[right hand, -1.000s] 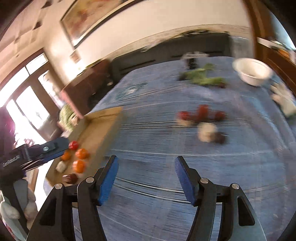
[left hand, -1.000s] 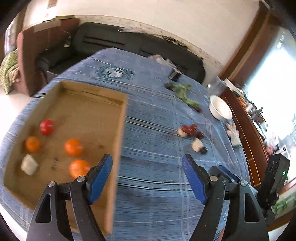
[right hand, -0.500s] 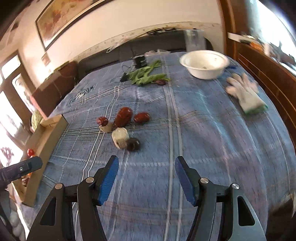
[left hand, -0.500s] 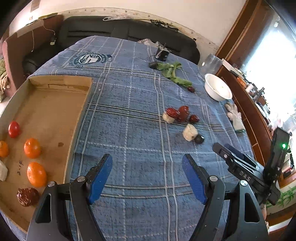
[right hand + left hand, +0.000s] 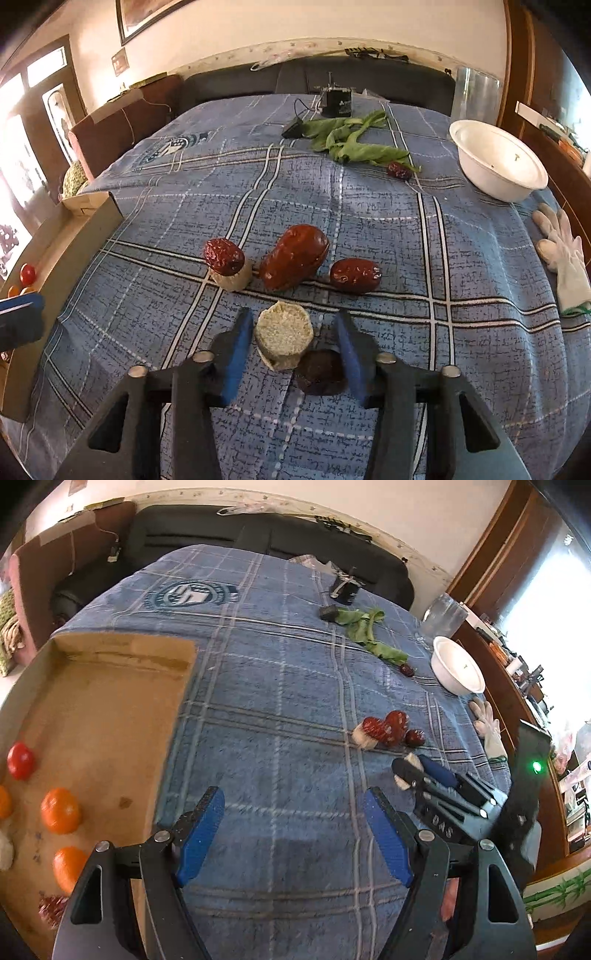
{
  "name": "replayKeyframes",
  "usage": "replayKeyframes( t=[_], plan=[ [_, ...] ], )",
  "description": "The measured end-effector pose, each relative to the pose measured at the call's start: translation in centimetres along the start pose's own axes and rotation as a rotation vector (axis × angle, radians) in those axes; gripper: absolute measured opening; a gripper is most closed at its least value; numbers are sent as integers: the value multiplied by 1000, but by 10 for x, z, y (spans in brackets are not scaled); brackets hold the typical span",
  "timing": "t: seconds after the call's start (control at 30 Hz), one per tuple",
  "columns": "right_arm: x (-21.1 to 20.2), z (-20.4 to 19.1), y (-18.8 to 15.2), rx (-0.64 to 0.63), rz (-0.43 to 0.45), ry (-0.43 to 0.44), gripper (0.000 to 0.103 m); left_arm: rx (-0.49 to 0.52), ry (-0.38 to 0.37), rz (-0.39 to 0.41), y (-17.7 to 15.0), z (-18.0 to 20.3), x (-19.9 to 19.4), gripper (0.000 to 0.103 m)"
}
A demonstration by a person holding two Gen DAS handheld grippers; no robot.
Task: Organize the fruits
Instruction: 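Grasp the white round bun with the right gripper while the left gripper grasps a dried date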
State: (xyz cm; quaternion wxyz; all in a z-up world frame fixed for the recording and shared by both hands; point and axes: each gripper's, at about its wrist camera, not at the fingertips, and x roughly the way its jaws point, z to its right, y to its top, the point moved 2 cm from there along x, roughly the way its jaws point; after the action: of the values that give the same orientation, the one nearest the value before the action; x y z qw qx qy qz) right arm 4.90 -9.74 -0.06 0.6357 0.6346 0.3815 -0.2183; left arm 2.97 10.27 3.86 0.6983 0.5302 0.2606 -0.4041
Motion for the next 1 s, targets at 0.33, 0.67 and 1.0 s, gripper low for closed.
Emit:
replayKeyframes(
  t=[0.33, 0.67, 1.0],
  plan=[
    [-18, 22, 0, 78, 46, 54, 32, 162, -7, 12, 25, 59, 61, 71],
    [-26, 54, 6, 172, 66, 57, 32, 279, -7, 10, 28, 82, 100, 31],
    [-29, 47, 7, 153, 81, 94, 32, 199, -35, 59, 24, 68, 72, 28]
  ],
)
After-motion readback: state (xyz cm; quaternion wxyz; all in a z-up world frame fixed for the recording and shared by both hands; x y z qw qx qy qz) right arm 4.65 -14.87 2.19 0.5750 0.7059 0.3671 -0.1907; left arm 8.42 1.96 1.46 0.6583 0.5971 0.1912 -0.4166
